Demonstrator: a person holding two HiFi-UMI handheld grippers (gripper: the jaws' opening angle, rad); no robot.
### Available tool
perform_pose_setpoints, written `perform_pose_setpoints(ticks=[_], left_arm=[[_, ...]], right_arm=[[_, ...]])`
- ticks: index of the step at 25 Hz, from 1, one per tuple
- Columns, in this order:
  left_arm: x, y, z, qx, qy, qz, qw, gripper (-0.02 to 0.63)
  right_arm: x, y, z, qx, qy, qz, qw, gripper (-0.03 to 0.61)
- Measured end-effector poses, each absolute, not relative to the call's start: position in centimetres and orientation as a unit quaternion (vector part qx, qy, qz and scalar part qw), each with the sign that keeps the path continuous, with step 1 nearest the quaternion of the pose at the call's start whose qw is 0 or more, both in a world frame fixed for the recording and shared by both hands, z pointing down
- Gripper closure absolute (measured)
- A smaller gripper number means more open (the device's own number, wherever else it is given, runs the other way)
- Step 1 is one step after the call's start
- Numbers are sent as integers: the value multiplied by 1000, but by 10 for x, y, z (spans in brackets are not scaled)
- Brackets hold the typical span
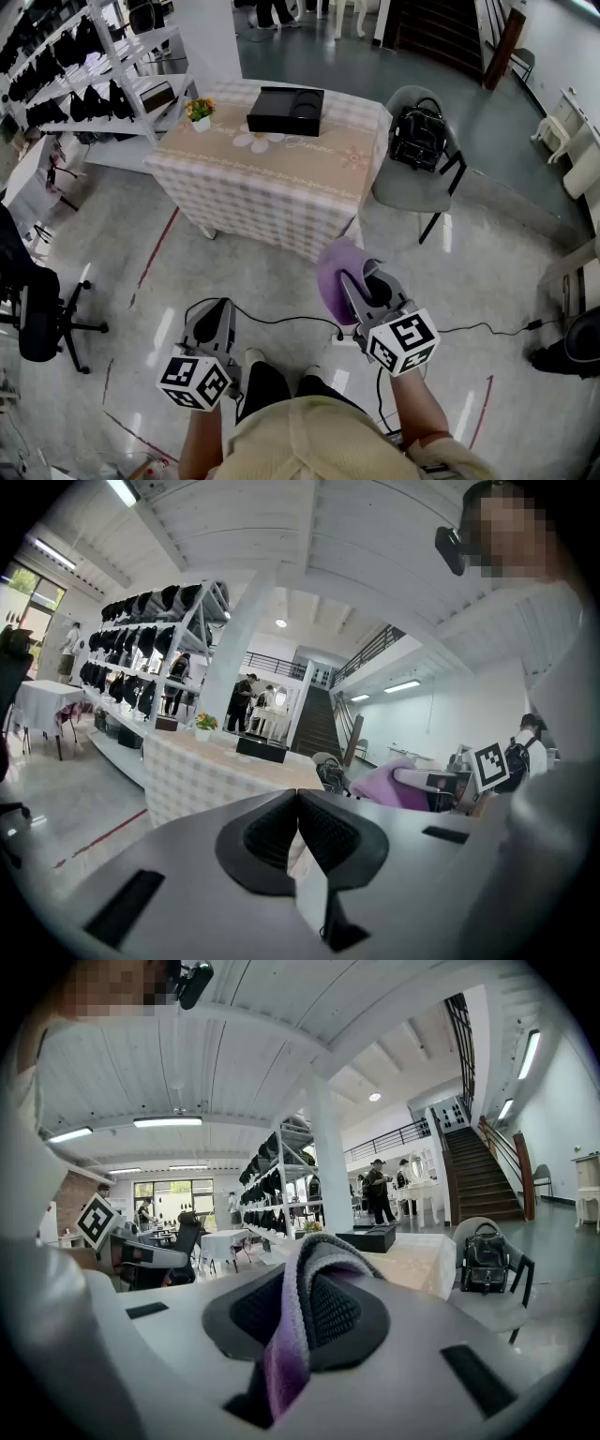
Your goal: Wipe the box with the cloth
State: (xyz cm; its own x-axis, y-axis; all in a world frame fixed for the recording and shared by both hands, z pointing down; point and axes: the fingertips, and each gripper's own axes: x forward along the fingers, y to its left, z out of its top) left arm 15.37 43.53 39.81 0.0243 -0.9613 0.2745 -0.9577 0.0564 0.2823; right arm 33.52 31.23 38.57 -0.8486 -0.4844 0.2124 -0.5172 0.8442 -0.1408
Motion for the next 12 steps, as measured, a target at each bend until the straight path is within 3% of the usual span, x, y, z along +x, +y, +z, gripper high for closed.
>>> perform_pose_setpoints(ticks=[12], left_arm=[[165,433,401,692,-694,7,199,598]], right_arm=[[338,322,385,241,-962,116,51,505]])
